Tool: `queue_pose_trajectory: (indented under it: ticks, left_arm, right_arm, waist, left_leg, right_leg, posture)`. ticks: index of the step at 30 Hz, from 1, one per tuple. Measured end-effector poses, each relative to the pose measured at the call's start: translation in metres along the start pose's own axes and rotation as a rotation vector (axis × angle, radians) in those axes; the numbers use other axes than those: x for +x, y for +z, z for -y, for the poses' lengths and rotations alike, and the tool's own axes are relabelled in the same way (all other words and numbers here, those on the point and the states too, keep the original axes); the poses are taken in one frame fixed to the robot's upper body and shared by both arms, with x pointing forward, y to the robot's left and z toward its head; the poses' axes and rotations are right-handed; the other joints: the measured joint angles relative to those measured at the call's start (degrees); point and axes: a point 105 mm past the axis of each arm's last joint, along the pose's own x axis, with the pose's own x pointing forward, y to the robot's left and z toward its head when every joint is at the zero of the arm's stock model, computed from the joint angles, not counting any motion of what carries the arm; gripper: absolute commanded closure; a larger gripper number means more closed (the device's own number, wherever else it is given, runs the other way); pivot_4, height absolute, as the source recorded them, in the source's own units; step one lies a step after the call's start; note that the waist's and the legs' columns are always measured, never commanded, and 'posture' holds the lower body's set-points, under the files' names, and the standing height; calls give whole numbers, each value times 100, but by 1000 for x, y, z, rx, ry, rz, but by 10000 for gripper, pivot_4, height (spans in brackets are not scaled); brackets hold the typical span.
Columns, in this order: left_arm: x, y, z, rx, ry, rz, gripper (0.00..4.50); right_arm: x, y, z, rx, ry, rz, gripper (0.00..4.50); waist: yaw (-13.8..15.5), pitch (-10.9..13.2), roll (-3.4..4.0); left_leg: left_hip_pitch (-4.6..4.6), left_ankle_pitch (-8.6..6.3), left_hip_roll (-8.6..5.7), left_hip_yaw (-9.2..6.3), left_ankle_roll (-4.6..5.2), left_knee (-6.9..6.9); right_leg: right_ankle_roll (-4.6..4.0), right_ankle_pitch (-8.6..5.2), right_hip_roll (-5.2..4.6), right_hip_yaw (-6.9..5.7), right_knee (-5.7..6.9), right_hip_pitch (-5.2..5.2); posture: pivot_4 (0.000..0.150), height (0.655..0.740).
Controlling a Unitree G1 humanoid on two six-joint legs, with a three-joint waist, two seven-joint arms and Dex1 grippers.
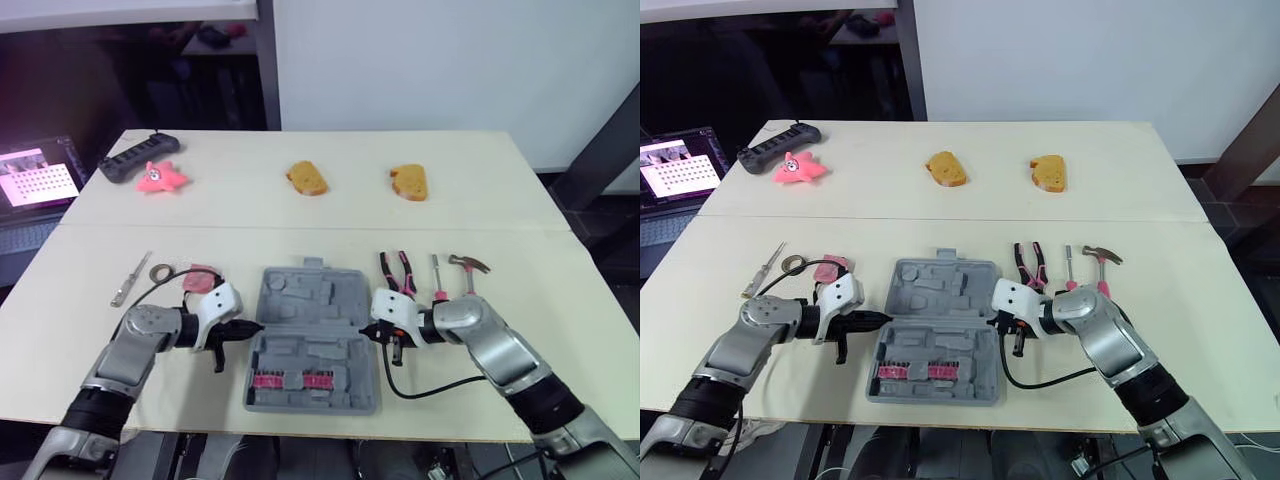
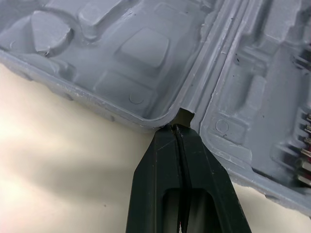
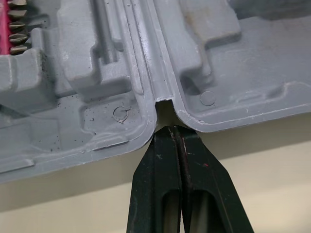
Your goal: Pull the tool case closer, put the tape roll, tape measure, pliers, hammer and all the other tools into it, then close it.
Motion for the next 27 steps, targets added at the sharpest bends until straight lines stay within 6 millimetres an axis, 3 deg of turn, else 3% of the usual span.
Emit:
queue_pose_trajectory:
  ticks: [10,19,27]
  left_arm:
    - [-5,-5,14,-38,-6,-11,45000]
    - [-13,-14,27,-79,-10,-40,45000]
    - [-20,-21,40,-124,-5,-65,45000]
  right_arm:
    - [-1,-2,-11,21,17,-2,44229]
    - [1,-3,-37,52,84,8,44229]
    - [3,-2,-42,49,100,7,44229]
  waist:
    - [3,0,0]
    - [-3,-2,-3]
    - [-2,-2,-5]
  left_leg:
    - [0,0,0,0,0,-1]
    - [2,0,0,0,0,-2]
    - [2,0,1,1,0,-3]
  right_leg:
    - [0,-1,0,0,0,0]
    - [-1,-1,0,1,-1,0]
    - [-2,-2,0,2,-1,0]
  posture:
    - [1500,7400]
    - [1500,7400]
    - [1500,7400]
